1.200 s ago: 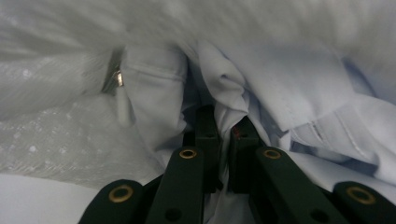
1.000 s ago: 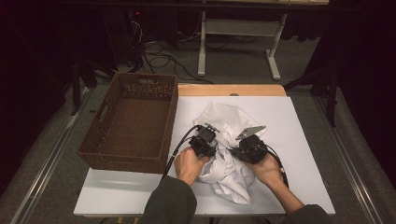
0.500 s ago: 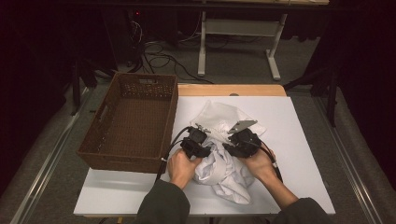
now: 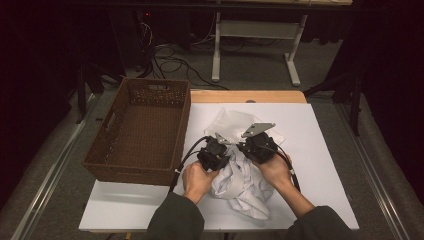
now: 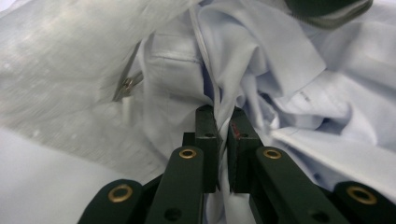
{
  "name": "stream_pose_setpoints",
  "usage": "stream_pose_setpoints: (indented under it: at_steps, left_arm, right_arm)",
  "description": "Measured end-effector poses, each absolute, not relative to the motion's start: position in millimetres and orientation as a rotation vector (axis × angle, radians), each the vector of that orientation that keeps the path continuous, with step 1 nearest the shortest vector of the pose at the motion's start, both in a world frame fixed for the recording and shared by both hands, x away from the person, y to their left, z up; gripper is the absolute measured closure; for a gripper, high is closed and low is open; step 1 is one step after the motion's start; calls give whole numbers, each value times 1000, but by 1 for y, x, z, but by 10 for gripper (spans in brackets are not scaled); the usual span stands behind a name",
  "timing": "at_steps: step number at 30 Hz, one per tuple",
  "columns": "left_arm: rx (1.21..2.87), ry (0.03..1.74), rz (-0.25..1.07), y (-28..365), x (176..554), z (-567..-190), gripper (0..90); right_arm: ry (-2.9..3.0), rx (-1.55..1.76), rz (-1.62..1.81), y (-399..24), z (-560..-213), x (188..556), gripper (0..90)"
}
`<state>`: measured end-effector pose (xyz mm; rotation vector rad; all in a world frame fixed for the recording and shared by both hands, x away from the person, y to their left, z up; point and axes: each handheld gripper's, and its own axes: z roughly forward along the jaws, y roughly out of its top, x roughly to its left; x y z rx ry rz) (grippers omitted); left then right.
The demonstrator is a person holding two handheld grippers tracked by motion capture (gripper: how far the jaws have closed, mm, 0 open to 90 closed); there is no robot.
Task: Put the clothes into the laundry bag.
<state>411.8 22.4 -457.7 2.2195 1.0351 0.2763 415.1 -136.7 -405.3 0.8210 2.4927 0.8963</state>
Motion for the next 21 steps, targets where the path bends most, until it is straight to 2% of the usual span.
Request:
stream_pose_setpoints:
  at_steps: [5, 7, 10, 11, 15, 18, 21]
  left_arm:
    - [2194, 1166, 317, 23, 434, -473, 846]
    - [2145, 1223, 290, 26, 441, -478, 826]
    - [2182, 1173, 346, 22, 433, -474, 740]
    - [2193, 1165, 350, 22, 431, -473, 693]
    - [2199, 1168, 342, 33, 422, -465, 601]
    - [2221, 1187, 319, 42, 418, -459, 542]
    - [2209, 1204, 311, 50, 414, -456, 518]
  right_arm:
    - [2522, 798, 902, -139, -403, 405, 897]
    - [2531, 808, 886, -142, -405, 403, 897]
    - [2541, 851, 845, -147, -412, 406, 879]
    - [2541, 875, 838, -150, -414, 409, 852]
    - [2537, 898, 867, -153, -415, 407, 763]
    - [2517, 841, 898, -155, -409, 393, 715]
    - [2510, 808, 924, -159, -404, 380, 708]
